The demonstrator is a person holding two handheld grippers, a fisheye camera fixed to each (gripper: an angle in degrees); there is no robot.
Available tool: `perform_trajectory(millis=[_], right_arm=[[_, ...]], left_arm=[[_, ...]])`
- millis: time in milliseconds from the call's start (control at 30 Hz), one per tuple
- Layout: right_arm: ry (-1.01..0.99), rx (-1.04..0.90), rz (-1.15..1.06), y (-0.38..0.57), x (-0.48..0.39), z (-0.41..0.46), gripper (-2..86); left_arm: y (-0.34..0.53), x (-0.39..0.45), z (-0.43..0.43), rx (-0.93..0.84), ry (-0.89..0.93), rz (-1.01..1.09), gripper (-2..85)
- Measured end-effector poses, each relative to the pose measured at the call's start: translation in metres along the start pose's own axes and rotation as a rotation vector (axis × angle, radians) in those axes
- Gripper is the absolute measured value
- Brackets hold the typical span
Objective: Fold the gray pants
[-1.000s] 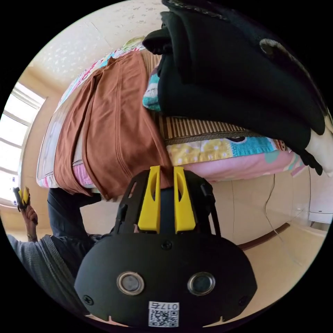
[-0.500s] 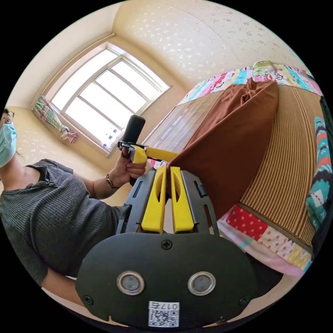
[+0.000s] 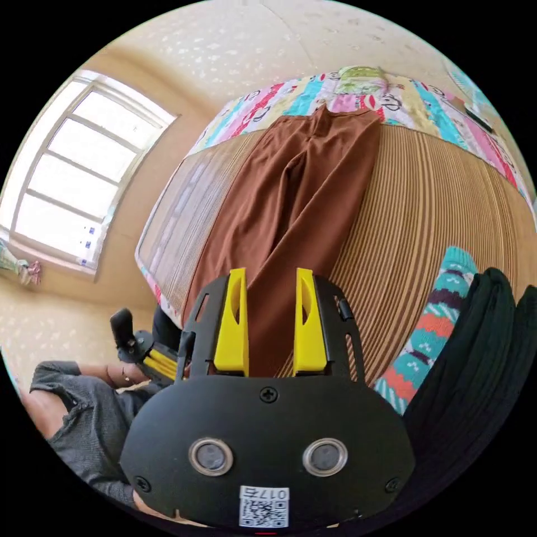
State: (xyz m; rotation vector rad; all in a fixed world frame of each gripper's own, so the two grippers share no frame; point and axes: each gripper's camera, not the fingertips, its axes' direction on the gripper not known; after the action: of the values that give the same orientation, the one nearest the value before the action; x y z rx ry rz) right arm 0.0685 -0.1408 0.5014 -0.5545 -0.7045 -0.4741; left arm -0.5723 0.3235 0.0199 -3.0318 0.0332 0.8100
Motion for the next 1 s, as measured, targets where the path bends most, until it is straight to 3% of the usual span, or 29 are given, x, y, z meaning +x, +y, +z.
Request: perform_trajectory(millis=[100,200,300,400,533,700,867,1000], right_arm=[[0.033,0.138,0.016,-0.065,0.011,0.041,15.1],[0.257,0.052,0.128,-0.117,0.021,0.083,14.5],[0.338,-0.015,0.130,-0.149,0.012,0.098,5.8],[0.385,0.131,0.081,-0.166,-0.043,0.076,2.3],[0.326,0.401,-0.190,-0.162,-0.175,0.047,1.6],[0.119,0.327,-0.378,-0.180,-0.265,0.096,1.4],[-0.132,0.168,-0.132,-0.171,-0.234,0.135,1.5],[-0.260,0.173,-0.120,-0.069,-0.193,0.090,4.0]], left_arm=[[-0.014,0.012,0.011,0.007,0.009,0.060,-0.8],[-0.027,0.022,0.019,0.006,0.016,0.111,-0.8],[-0.033,0.025,0.013,0.005,-0.009,0.150,-0.8],[-0.028,0.006,-0.012,0.054,0.004,0.112,-0.9],[-0.004,-0.025,-0.053,0.161,0.154,0.051,-0.9],[0.051,-0.073,-0.094,0.284,0.149,-0.154,-0.9],[0.079,-0.113,-0.109,0.307,-0.015,-0.354,-0.8],[0.084,-0.135,-0.109,0.276,-0.007,-0.404,-0.8]])
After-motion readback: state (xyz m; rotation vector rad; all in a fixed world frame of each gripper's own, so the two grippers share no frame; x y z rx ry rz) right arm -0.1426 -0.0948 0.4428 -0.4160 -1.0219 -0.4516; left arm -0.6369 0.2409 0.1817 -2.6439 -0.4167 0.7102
